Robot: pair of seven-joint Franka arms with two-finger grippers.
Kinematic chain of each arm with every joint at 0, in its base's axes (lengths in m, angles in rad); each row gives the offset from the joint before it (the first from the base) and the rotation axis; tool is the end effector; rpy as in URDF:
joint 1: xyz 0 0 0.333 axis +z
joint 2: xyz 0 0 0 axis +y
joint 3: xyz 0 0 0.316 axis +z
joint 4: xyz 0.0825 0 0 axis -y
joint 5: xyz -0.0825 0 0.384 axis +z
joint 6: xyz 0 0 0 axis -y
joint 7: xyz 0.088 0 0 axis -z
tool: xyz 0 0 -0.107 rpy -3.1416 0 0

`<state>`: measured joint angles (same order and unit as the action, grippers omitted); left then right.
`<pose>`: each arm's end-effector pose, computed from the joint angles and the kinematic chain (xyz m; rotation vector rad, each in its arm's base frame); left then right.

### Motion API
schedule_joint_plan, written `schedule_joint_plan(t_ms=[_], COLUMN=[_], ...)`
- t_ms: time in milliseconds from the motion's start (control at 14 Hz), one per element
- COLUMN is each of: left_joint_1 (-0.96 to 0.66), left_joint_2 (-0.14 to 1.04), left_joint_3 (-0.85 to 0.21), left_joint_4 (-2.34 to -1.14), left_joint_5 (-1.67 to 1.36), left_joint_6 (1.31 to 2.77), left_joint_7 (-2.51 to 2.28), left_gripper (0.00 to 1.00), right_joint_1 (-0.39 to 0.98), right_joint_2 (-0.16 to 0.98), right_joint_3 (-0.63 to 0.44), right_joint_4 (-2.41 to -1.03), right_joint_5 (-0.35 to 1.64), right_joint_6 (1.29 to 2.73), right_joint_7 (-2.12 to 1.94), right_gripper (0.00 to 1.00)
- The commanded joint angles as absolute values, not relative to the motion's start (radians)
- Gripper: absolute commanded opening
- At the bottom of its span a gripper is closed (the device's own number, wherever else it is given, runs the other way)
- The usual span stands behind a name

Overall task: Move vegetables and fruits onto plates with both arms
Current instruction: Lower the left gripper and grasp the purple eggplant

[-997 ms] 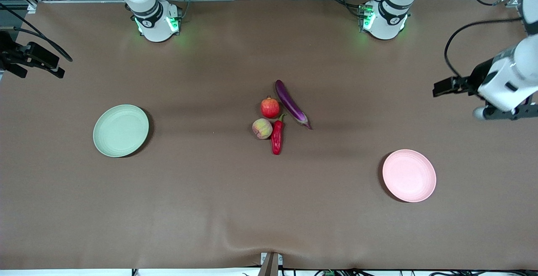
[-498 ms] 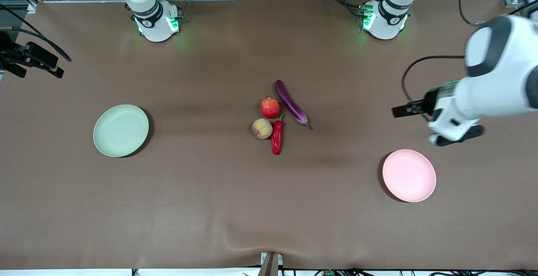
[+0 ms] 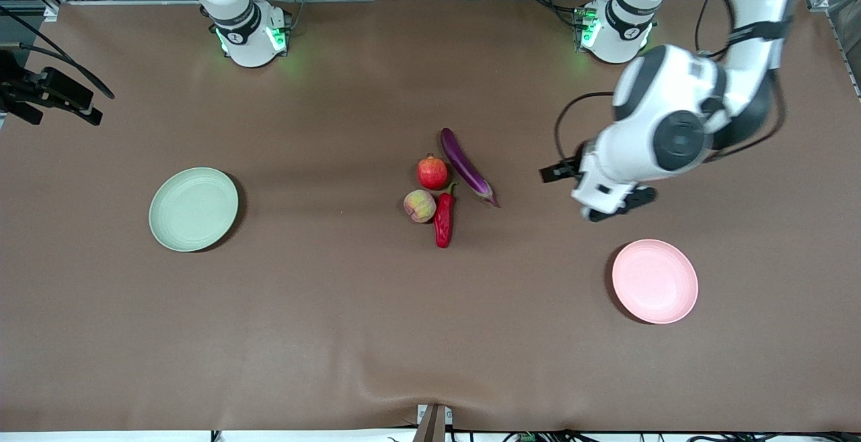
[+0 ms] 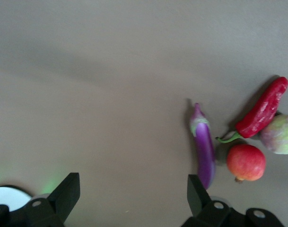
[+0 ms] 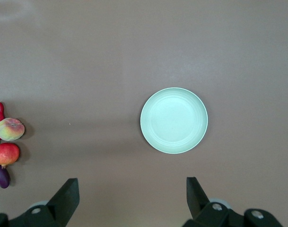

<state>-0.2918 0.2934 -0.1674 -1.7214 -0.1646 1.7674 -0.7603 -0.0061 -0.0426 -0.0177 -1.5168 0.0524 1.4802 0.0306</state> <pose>0.5456 -0.2774 0.4000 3.0255 0.5417 -0.4919 0.5318 -0.0069 0.6651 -3.0877 0.0764 -0.0090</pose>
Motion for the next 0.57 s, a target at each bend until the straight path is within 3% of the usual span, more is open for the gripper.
schedule_joint_plan(t_ms=[0,498], left_joint_1=[-0.342,-0.508], left_joint_2=[0.275,0.478], left_joint_3=[-0.193,-0.187], left_joint_4=[-1.847,-1.878], left_joint_5=[-0.181,-0.167], left_joint_6=[1.94,2.181], left_joint_7=[-0.853,-1.072], left_gripper=[1.0,1.0], right_joint_1=[-0.017,-0.017], right_joint_2=[-0.038,-0.04], right_joint_3=[-0.011,-0.011], right_joint_4=[-1.505,-1.505], right_joint_5=[0.066,0.066], right_joint_6=[1.479,1.473], right_joint_7=[0.041,0.041], right_gripper=[1.0,1.0])
